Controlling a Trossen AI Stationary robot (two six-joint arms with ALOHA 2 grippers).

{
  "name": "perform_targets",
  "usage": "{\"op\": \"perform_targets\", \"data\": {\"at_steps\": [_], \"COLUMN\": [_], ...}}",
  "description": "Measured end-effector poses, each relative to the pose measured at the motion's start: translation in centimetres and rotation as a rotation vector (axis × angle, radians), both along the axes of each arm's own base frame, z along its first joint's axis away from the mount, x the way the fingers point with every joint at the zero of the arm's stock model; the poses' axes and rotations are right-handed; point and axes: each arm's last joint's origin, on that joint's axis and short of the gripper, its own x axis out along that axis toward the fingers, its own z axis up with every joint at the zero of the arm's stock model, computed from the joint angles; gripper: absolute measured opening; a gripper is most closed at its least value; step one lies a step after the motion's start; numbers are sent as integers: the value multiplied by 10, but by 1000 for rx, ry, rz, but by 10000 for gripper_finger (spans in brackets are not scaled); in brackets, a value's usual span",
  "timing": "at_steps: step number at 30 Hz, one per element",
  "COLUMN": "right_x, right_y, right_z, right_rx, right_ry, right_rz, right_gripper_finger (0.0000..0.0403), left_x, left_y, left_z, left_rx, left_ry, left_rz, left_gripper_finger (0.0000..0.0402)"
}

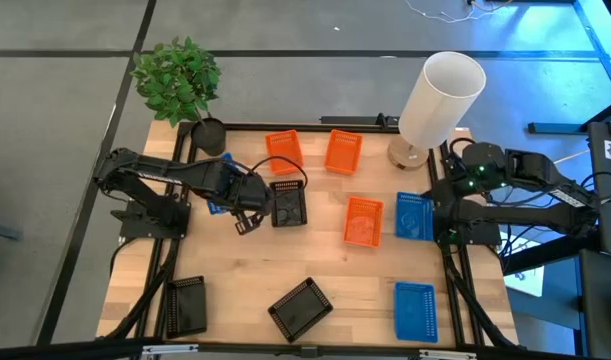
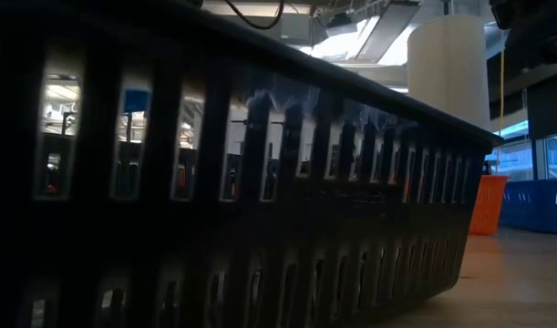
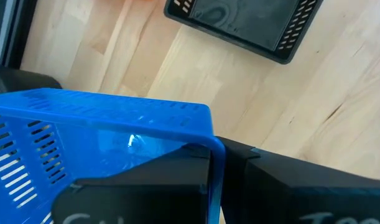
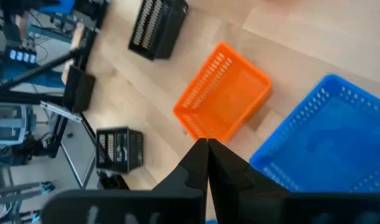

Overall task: Stack baskets by color
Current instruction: Stack the top right blue bin on top of the top left blue bin

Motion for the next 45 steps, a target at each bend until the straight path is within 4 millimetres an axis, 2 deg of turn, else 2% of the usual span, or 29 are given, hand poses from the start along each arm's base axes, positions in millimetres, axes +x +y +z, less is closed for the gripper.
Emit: {"op": "perform_targets", "data": {"at_steps": [9,20,23,31,37,41,45], "right_x": [6,15,19,23,27,38,44], "right_y": [-1,-4,-5,-6,-9,-11,-13], "right_z": [3,2,4,10,6,2,-1], "right_rx": [57,46,25,131,161,170,189], "right_ry": [-42,-16,-50,-130,-76,-24,146], "right_rz": [-41,-44,-36,-133,-232,-236,-249], "right_gripper_finger": [19,102,105,106,106,106,106], "left_x": [0,0,0,0,0,0,0], "left_y": [0,0,0,0,0,0,0], "left_z": [0,0,0,0,0,0,0], "left_rx": [8,12,12,17,19,20,20], "left_ry": [9,16,16,21,21,21,20], "left_rz": [-42,-67,-67,-87,-87,-86,-86], "left_gripper_finger": [0,0,0,0,0,0,0]}}
